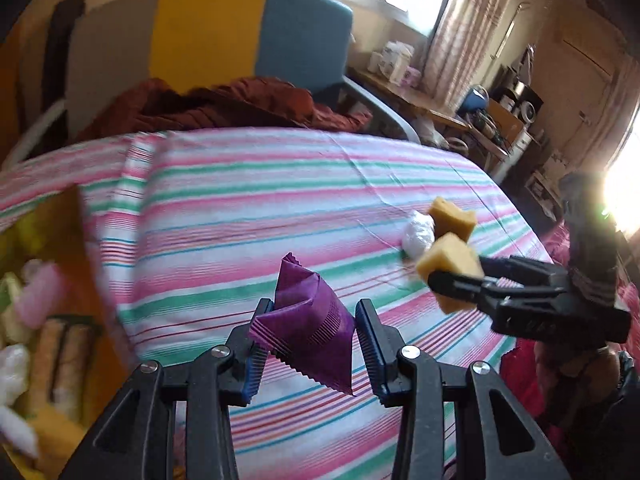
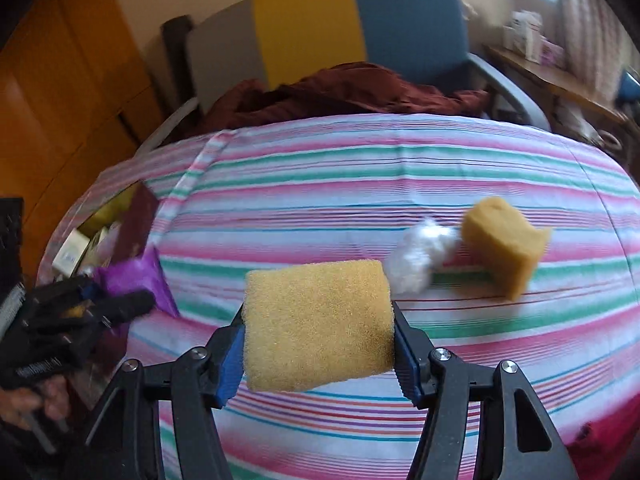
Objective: Organize objects
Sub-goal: 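Carry the purple packet and yellow sponge into the gold tray and release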
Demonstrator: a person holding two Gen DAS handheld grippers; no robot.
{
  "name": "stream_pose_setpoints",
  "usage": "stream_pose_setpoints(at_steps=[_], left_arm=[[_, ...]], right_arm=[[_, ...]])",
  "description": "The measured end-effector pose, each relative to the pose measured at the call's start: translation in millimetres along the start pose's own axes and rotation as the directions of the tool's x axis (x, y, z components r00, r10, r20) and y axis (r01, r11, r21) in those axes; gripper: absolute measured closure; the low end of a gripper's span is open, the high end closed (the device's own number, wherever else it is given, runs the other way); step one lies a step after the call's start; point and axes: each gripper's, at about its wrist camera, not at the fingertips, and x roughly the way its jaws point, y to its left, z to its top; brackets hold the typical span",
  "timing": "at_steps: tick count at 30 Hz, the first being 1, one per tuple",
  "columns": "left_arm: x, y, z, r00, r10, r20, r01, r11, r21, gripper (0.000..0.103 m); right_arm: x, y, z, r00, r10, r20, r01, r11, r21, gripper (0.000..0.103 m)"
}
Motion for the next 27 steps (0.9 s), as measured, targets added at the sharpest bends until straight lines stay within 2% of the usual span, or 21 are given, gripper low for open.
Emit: stream_pose_setpoints(at_steps=[6, 11, 17, 27], left_arm=[[-49.7, 18.2, -10.9, 0.989, 0.106, 0.101, -0.108, 0.994, 0.009, 0.061], [-76.5, 37.7, -19.7, 0.976, 0.166, 0.138, -0.166, 0.986, -0.01, 0.061], [-96.9, 57.6, -33.8, 0.968, 0.198, 0.157, -0.192, 0.98, -0.049, 0.061], [-118.5, 90.1, -57.8, 0.96, 0.225, 0.166, -0.205, 0.971, -0.125, 0.061]], right_arm=[[11.8, 19.8, -6.8, 0.998, 0.047, -0.037, -0.049, 0.998, -0.042, 0.04], [12.3, 39.7, -8.8, 0.997, 0.051, -0.055, -0.056, 0.996, -0.075, 0.04], [7.2, 80.2, -8.1, 0.995, 0.082, -0.051, -0.088, 0.989, -0.115, 0.04], [6.7, 166.9, -12.6, 0.982, 0.182, -0.049, -0.188, 0.964, -0.186, 0.04]])
